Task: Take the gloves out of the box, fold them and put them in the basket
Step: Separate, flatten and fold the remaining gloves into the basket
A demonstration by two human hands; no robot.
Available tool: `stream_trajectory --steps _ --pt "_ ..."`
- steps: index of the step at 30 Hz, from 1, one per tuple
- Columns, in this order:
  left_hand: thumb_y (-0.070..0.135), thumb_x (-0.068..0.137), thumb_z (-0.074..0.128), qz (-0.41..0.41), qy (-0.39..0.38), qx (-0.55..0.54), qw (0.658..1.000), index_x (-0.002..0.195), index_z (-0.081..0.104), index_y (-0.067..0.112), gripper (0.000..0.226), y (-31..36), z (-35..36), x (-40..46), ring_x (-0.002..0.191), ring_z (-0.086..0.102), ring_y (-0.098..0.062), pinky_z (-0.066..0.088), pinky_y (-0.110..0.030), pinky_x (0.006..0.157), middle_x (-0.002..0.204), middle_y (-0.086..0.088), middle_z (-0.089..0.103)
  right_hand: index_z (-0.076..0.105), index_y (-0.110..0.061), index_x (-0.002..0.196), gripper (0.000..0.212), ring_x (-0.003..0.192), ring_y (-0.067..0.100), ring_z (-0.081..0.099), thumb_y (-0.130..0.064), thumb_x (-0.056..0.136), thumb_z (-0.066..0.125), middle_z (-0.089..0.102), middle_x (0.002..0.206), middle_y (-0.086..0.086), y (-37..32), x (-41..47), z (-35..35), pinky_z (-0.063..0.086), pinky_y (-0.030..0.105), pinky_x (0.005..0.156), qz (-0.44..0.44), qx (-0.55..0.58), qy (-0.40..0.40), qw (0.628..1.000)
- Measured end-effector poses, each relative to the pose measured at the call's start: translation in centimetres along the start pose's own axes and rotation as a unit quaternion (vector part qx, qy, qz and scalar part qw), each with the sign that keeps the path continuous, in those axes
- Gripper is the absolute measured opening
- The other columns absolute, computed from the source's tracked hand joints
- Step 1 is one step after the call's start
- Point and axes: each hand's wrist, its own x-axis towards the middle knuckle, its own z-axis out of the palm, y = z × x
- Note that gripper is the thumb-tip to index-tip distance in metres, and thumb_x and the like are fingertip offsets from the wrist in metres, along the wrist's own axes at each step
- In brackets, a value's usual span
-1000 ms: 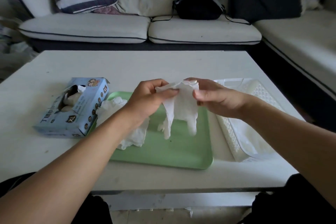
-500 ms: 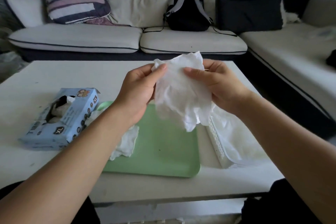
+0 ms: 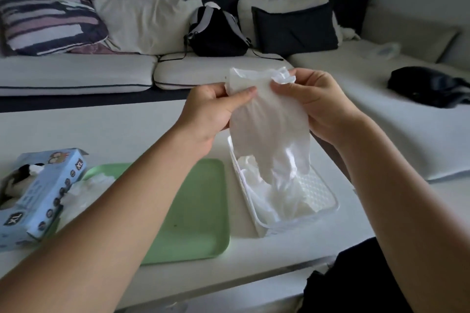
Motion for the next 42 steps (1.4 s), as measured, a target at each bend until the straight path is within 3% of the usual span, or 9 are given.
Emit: stream_trajectory --steps 3,10,17,20,23,26,32,35,42 --pt "0.016 0.089 0.076 -0.012 -0.001 0.013 1.000 0.086 0.077 0.014 0.004 -0.5 1.1 0.8 0.068 0.072 -0.016 0.060 -0.028 0.064 0.084 -0.006 0.078 0.056 0.020 0.116 0.042 0.105 0.051 0.060 -0.007 0.088 0.071 0.058 0.120 0.042 0.5 -0.2 -1.9 0.044 0.065 0.101 0.026 -0.009 0.004 1.000" --pt "0.019 0.093 0.073 -0.053 0.018 0.079 0.995 0.080 0.074 0.011 0.015 -2.7 2.1 4.4 0.062 0.070 -0.015 0.058 -0.027 0.060 0.075 -0.004 0.076 0.065 0.009 0.117 0.039 0.107 0.039 0.068 -0.013 0.087 0.075 0.070 0.115 0.025 2.4 2.3 -4.1 0.053 0.052 0.099 0.074 -0.041 0.003 0.996" --pt "0.034 0.094 0.070 -0.001 0.018 0.099 0.995 0.085 0.079 0.017 0.021 -2.6 2.9 7.8 0.085 0.071 -0.026 0.058 -0.042 0.090 0.098 -0.011 0.078 0.068 0.006 0.111 0.036 0.100 0.039 0.070 -0.019 0.086 0.077 0.072 0.111 0.023 3.5 5.0 -4.9 0.054 0.050 0.095 0.008 -0.049 0.047 0.998" --pt "0.045 0.084 0.073 0.025 0.001 0.119 0.993 0.088 0.077 0.006 0.040 -3.4 2.7 7.6 0.072 0.053 -0.021 0.045 -0.030 0.069 0.084 -0.009 0.064 0.070 0.003 0.113 0.035 0.106 0.034 0.070 -0.017 0.085 0.078 0.073 0.112 0.018 4.2 4.8 -6.0 0.057 0.043 0.094 0.007 -0.059 0.020 0.998" --pt "0.024 0.095 0.071 0.057 -0.023 0.178 0.982 0.078 0.071 0.002 0.028 -5.9 2.3 5.6 0.047 0.040 -0.004 0.033 -0.016 0.049 0.059 0.006 0.057 0.067 0.010 0.107 0.034 0.104 0.030 0.071 -0.011 0.082 0.078 0.072 0.110 0.021 6.5 3.4 -7.2 0.058 0.033 0.088 0.037 -0.122 0.002 0.992" --pt "0.018 0.093 0.073 0.060 -0.079 0.225 0.969 0.074 0.068 0.001 0.027 -9.4 1.1 3.6 0.053 0.044 -0.004 0.036 -0.020 0.054 0.061 0.007 0.057 0.072 0.004 0.099 0.027 0.092 0.023 0.073 -0.013 0.079 0.082 0.073 0.103 0.022 8.2 1.5 -8.1 0.059 0.027 0.083 0.072 -0.248 -0.052 0.965" --pt "0.023 0.089 0.078 0.032 -0.243 0.424 0.872 0.099 0.081 0.019 0.011 -12.9 1.4 -1.4 0.080 0.064 0.008 0.050 -0.018 0.079 0.090 0.016 0.076 0.075 -0.038 0.079 0.021 0.091 0.003 0.070 -0.025 0.072 0.090 0.074 0.083 -0.023 9.0 -1.5 -8.4 0.054 0.027 0.090 0.157 -0.496 -0.240 0.820" --pt "0.022 0.089 0.073 0.039 -0.281 0.497 0.820 0.106 0.079 0.024 0.019 -12.9 2.6 -2.7 0.099 0.067 -0.004 0.053 -0.025 0.090 0.108 0.010 0.076 0.068 -0.044 0.072 0.025 0.092 -0.001 0.067 -0.030 0.073 0.089 0.068 0.075 -0.030 9.1 -2.3 -7.8 0.050 0.019 0.085 0.159 -0.551 -0.300 0.763" --pt "0.010 0.077 0.049 -0.045 -0.391 0.583 0.711 0.075 0.061 0.017 0.015 -11.8 4.2 -2.5 0.064 0.045 -0.017 0.042 -0.034 0.061 0.075 -0.005 0.059 0.073 -0.031 0.114 0.031 0.105 0.002 0.067 -0.039 0.084 0.078 0.072 0.104 -0.022 7.8 -3.6 -6.2 0.051 0.021 0.092 0.253 -0.543 -0.395 0.696"
